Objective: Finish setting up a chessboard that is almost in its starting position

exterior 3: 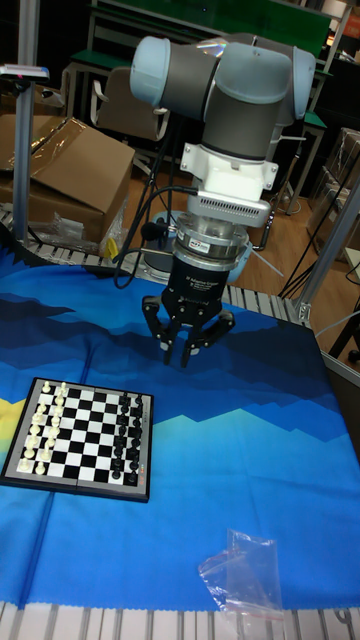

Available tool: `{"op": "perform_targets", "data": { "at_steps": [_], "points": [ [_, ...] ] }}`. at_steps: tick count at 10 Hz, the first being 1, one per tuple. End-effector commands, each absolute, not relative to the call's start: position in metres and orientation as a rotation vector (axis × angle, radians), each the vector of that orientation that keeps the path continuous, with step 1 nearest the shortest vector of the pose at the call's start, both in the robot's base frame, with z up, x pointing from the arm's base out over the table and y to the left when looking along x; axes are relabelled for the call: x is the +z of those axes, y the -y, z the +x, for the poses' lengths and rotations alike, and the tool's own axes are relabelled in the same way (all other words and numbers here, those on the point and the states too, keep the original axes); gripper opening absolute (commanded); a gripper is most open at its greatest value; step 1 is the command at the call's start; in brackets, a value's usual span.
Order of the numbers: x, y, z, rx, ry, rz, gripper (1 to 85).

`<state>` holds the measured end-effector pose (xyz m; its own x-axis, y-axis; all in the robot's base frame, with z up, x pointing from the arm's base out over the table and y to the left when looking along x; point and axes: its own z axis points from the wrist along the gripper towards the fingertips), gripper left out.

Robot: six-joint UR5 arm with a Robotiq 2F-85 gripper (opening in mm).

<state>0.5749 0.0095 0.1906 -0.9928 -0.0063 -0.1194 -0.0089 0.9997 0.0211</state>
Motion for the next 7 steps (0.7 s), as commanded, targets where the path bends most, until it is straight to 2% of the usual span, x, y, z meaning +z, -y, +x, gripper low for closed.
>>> {"op": "perform_targets", "data": {
  "at_steps": [1, 7],
  "points": [
    [0.192, -0.013, 0.575, 0.054, -3.017, -0.016, 1.0],
    [0.183, -0.015, 0.540, 0.133, -3.074, -0.024, 1.0]
  ]
}}
